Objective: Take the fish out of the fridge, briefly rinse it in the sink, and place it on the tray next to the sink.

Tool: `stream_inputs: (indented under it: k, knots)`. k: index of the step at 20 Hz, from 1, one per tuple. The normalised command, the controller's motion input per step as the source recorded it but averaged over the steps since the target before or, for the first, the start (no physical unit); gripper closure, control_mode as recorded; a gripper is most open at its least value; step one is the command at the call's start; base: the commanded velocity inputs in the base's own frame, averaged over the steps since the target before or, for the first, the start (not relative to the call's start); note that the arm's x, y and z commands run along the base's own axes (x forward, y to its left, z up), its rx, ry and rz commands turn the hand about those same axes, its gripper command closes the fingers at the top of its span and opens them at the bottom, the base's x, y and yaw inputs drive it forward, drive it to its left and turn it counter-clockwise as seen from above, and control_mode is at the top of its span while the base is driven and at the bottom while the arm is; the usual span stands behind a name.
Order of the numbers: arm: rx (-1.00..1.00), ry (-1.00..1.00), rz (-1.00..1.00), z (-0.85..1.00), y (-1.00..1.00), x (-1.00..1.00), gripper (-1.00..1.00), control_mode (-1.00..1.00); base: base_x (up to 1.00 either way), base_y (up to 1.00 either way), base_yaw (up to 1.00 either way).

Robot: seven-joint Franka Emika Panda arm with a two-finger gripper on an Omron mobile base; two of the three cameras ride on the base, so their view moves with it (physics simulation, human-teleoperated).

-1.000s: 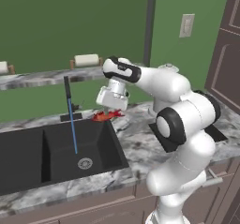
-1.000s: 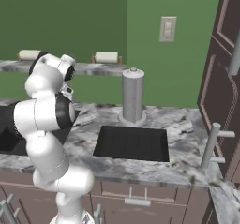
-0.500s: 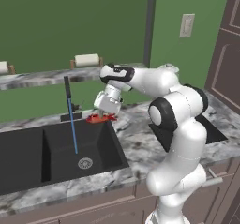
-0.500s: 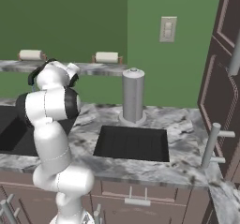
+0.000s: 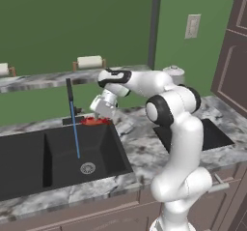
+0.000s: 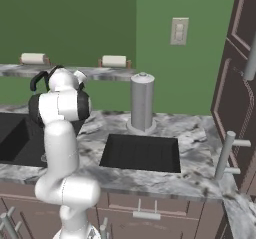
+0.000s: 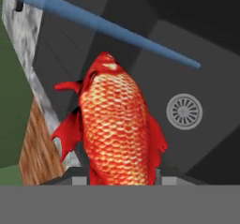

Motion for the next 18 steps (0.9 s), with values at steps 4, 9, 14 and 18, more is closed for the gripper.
stream_inputs:
  k: [4,9,14,18]
  knots:
    - [0.11,0.05,0.03,-0.24,0.34,0.44,1.0,-1.0,0.0,0.0,0.0]
    - [0.1,0.08,0.04,-0.18,0.42,0.41,1.0,-1.0,0.0,0.0,0.0]
    - [0.07,0.12,0.04,-0.14,0.38,0.43,1.0,-1.0,0.0,0.0,0.0]
    - [0.03,0.13,0.04,-0.02,0.42,0.25,1.0,-1.0,0.0,0.0,0.0]
